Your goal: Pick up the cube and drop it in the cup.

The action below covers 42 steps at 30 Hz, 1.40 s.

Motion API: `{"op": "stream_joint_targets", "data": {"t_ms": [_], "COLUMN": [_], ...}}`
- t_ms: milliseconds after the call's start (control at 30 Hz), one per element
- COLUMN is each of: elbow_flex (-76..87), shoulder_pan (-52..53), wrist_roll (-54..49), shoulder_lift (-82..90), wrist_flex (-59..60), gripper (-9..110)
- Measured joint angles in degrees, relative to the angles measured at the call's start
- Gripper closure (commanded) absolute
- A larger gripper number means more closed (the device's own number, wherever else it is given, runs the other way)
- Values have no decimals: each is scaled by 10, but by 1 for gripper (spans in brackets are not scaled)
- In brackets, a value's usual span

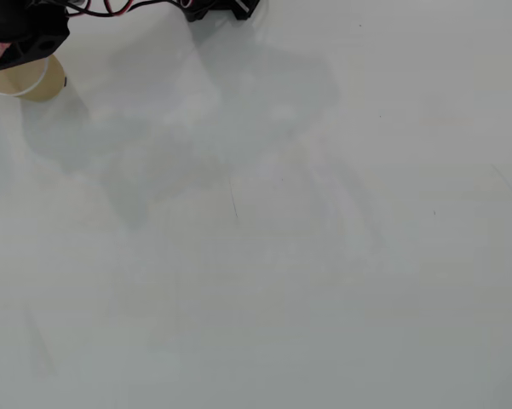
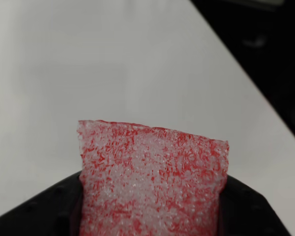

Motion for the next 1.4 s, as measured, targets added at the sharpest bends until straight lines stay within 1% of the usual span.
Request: {"op": "stream_joint_targets", "data": {"t_ms": [300,1200,1400], "elbow_flex": [-27,-32,-59], "shoulder_pan": [0,0,0], "wrist_roll": [0,0,0], "shoulder_lift": [-33,-78,-85], "wrist_flex": [49,79,76], "gripper": [98,99,98]}}
